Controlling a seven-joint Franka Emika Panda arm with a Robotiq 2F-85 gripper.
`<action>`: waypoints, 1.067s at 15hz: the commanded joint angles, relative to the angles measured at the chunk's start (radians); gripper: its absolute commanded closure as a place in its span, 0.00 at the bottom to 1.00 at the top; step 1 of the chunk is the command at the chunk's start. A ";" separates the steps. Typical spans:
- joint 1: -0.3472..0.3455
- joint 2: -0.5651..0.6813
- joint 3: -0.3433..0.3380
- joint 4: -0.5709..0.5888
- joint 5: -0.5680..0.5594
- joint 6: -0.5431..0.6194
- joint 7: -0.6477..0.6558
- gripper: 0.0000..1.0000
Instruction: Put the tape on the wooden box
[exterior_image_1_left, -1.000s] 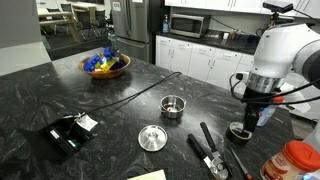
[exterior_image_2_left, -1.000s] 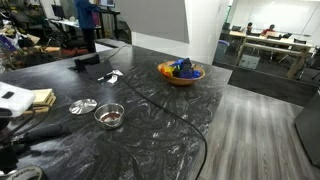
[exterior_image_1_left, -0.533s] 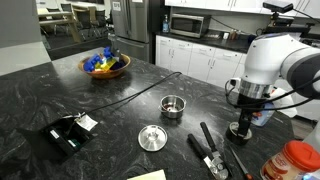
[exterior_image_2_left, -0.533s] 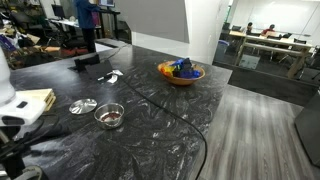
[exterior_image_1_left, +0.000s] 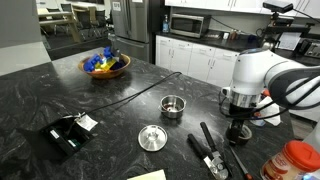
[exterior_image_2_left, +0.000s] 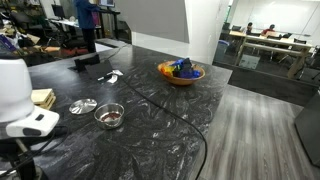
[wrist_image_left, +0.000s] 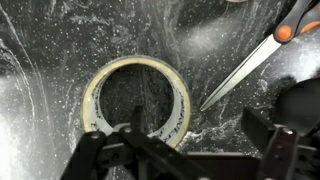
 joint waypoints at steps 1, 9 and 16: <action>-0.006 0.044 0.013 0.001 0.031 0.058 0.004 0.27; -0.024 0.043 0.024 0.004 -0.037 0.084 0.011 0.82; -0.079 -0.048 0.039 0.008 -0.269 0.009 0.050 0.98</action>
